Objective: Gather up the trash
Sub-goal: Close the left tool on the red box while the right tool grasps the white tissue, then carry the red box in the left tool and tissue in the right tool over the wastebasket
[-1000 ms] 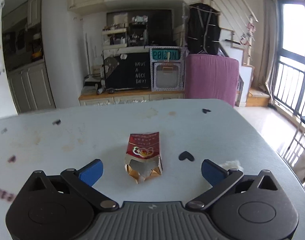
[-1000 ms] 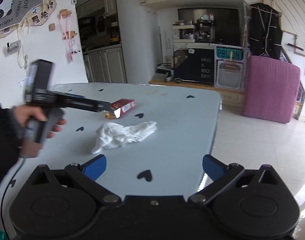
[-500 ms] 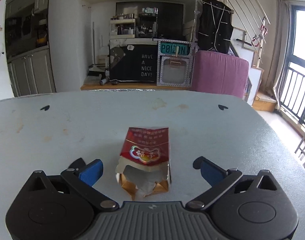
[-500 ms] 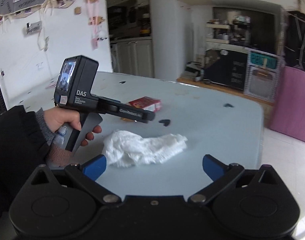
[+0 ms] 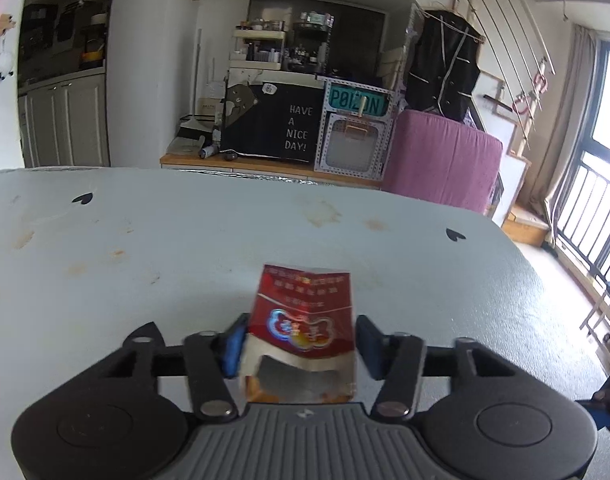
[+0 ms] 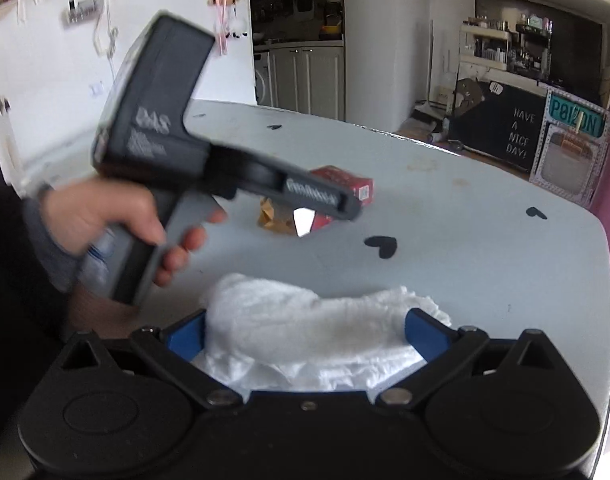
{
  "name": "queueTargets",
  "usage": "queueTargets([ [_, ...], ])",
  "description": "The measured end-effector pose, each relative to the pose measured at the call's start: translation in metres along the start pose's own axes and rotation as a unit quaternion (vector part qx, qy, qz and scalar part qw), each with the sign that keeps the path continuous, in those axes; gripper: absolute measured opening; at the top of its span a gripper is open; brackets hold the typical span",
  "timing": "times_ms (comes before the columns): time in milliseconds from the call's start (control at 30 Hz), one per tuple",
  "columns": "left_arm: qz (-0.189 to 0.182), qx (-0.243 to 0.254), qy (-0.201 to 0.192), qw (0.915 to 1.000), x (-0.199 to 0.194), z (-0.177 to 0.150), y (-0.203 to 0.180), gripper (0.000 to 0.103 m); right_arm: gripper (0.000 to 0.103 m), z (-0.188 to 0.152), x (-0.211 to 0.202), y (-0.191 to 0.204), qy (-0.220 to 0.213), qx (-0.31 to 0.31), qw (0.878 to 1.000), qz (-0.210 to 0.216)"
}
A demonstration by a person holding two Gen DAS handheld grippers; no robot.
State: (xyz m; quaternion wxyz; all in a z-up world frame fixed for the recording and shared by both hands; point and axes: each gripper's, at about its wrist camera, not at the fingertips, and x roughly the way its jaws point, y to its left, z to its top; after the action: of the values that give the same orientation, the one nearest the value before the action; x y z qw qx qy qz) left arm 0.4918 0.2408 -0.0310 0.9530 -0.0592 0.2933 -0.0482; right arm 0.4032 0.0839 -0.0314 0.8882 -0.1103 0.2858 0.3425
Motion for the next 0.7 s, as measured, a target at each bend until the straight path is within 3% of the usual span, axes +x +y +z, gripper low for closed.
queueTargets([
  [167, -0.009, 0.004, -0.005, 0.9999, -0.004, -0.002, -0.004, 0.052, 0.102, -0.002, -0.003, -0.001, 0.003, 0.0, 1.0, 0.009],
  [267, -0.009, 0.003, -0.003, 1.0, -0.011, -0.006, -0.007, 0.052, 0.083, -0.005, -0.01, 0.002, 0.001, -0.022, 1.0, -0.01],
  [333, -0.009, -0.001, -0.001, 1.0, -0.017, -0.01, -0.007, 0.052, 0.067, -0.007, -0.015, -0.001, -0.006, -0.017, 1.0, -0.015],
  [400, -0.005, -0.004, -0.001, 1.0, -0.025, -0.016, -0.008, 0.052, 0.043, -0.009, -0.02, -0.003, -0.01, -0.011, 1.0, -0.027],
  [467, -0.001, -0.013, -0.002, 0.9999, -0.033, -0.022, -0.007, 0.052, 0.032, -0.012, -0.024, -0.003, -0.011, -0.01, 0.999, -0.034],
  [567, 0.016, -0.021, -0.004, 0.9997, -0.048, -0.032, -0.011, 0.052, 0.023, -0.017, -0.033, 0.001, -0.011, -0.014, 0.999, -0.035],
  [700, 0.02, -0.02, -0.003, 0.9996, -0.071, -0.049, -0.026, 0.052, 0.019, -0.025, -0.048, 0.007, -0.008, -0.007, 0.999, -0.035],
])
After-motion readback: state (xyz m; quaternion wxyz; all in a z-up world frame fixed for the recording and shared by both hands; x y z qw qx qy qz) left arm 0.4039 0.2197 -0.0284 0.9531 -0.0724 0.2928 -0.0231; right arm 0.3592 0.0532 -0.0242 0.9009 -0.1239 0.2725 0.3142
